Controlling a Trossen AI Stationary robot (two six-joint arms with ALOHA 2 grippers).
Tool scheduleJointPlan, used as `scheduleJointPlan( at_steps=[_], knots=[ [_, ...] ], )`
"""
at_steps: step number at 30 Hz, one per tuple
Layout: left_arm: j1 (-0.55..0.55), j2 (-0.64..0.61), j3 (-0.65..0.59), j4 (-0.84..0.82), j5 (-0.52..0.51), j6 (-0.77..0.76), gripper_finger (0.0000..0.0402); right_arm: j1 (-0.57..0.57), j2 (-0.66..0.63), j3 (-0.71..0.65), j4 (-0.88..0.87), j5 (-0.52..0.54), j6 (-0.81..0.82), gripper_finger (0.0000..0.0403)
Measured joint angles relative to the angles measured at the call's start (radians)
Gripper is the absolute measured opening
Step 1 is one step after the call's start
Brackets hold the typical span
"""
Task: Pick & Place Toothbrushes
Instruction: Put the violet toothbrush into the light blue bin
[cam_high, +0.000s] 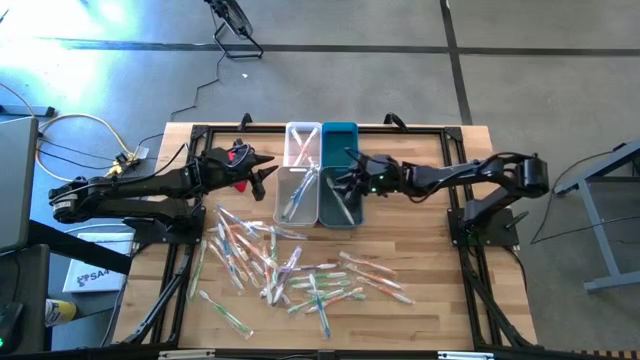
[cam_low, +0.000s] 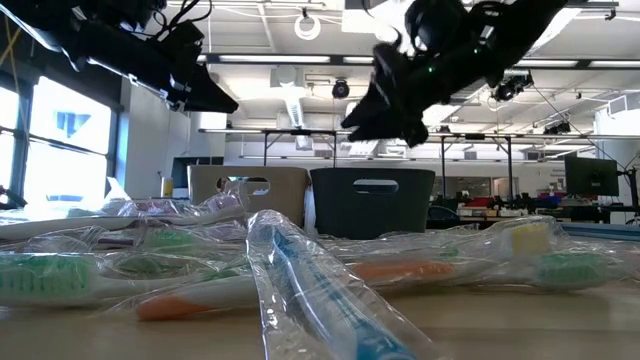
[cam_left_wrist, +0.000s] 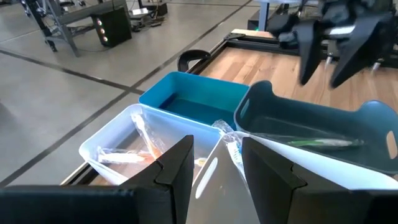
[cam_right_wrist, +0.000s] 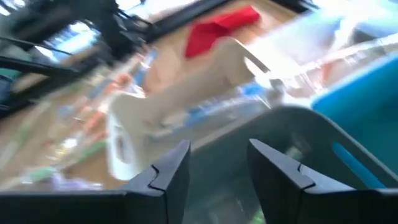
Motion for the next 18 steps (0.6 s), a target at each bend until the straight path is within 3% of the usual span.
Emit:
scheduleJointPlan(
  at_steps=[9,18],
  knots=[
    [0.0,0.0,0.0,0.0,0.002,-0.011,0.0132,0.002,-0.136,0.0,0.001,-0.053,-0.006,0.0135],
    [0.0,0.0,0.0,0.0,0.084,-0.012,0.0132,0.002,-0.215,0.0,-0.03,-0.067,-0.021,0.0134]
  ],
)
